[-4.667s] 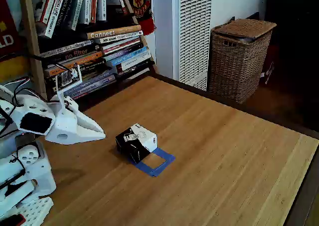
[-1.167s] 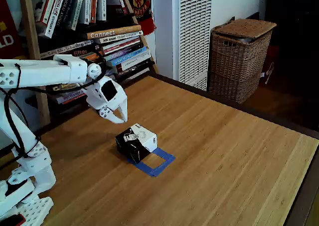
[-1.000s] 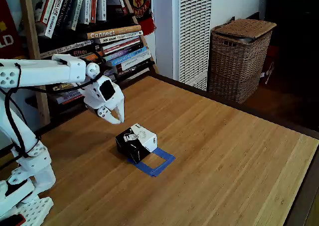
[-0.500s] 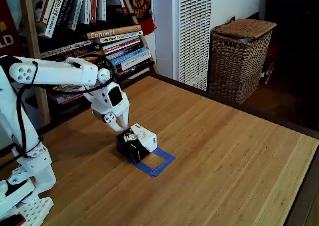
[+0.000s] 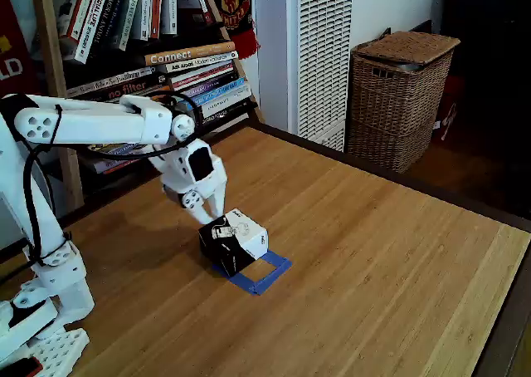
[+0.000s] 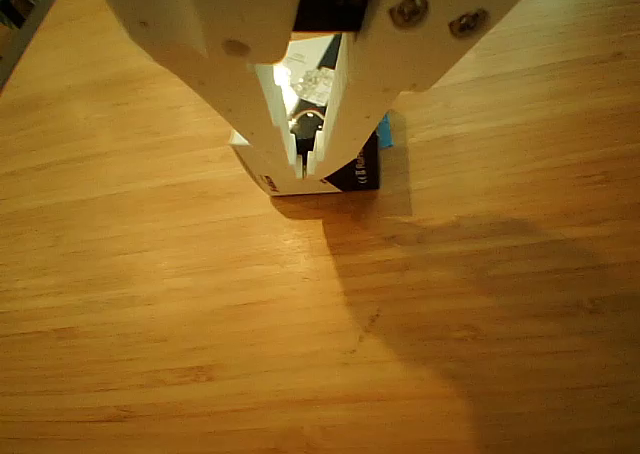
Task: Push the box on top of the target
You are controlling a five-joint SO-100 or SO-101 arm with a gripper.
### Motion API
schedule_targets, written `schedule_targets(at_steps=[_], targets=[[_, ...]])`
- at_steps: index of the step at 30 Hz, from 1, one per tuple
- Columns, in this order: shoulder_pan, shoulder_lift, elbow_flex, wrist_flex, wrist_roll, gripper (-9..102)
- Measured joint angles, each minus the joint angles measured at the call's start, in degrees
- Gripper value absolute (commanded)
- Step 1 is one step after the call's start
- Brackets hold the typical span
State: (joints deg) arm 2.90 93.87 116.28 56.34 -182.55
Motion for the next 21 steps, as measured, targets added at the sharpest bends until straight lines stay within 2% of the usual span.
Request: schedule_targets(at_steps=[21], targets=[[3.1,-0.9,-3.0,2.1,-4.8,0]])
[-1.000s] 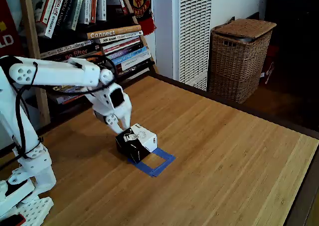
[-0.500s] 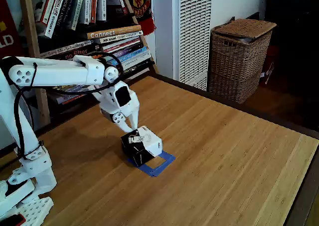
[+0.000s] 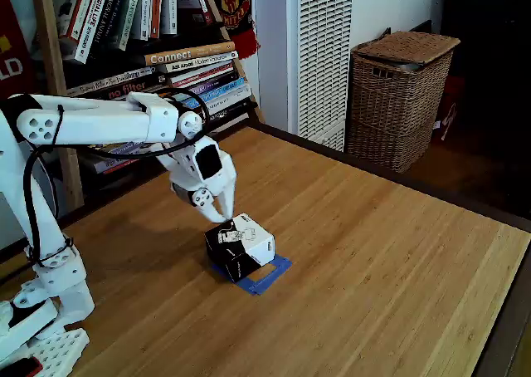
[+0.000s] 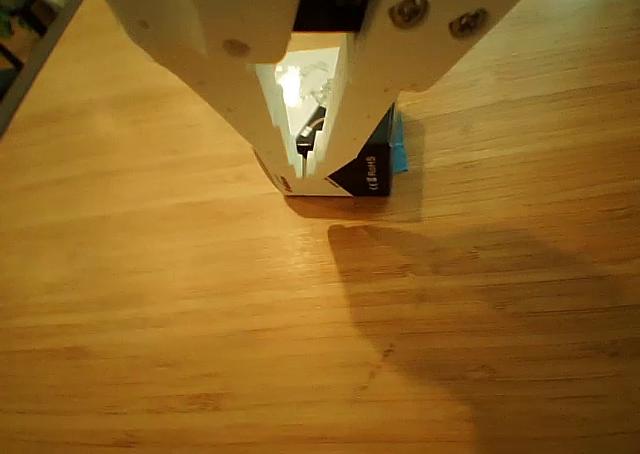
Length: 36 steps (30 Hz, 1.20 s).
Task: Push the box on top of the target
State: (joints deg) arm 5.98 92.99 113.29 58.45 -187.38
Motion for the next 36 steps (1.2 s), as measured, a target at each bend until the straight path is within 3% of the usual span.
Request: schedule_targets(at_steps=[36], targets=[[6.7,2.6,1.1,3.3,-9.1,0]])
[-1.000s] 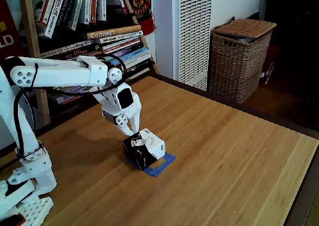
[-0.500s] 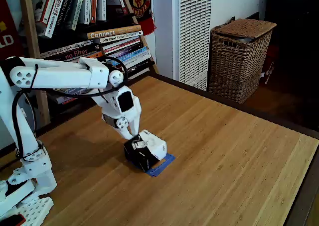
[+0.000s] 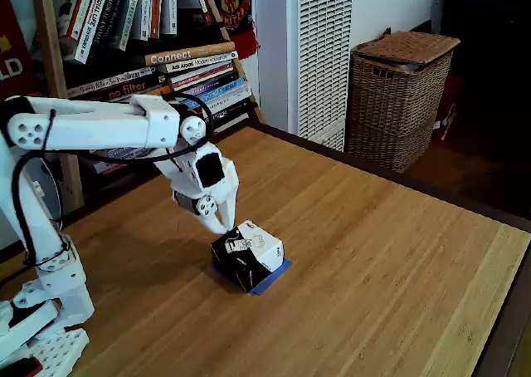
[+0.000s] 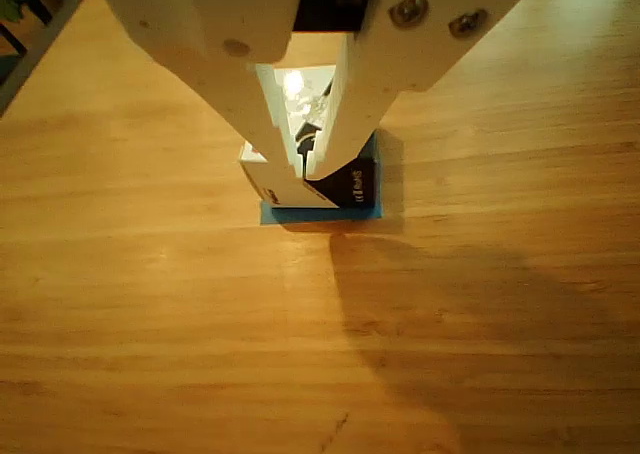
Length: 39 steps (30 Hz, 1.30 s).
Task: Push the box on top of the target
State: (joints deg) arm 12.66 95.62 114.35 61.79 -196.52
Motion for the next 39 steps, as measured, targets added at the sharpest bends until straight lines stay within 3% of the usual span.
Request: schedule_targets(at_steps=[12,17,23,32,39], targets=[[-0.7,3.2,5.0,1.2,1.9,0],[-4.0,8.3,8.9,0.0,10.5,0],[-6.2,16.4,11.9,-5.9,32.3,0],[-6.5,34.4,19.0,-9.6,82.4,0],[-2.9,57.3,29.2,-6.4,96.9,0]])
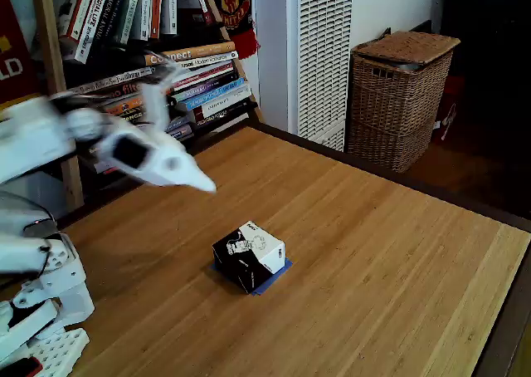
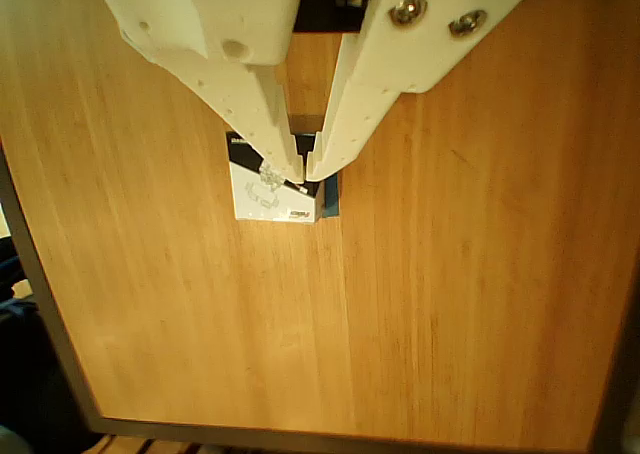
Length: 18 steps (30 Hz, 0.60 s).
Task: Push the box on top of the target
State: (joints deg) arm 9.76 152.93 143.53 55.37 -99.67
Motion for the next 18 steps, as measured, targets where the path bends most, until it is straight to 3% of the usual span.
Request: schedule_targets(at_steps=[6,18], targets=[[0.6,12.6,4.4,3.1,12.2,0],[2.8,16.7,9.4,2.5,19.5,0]])
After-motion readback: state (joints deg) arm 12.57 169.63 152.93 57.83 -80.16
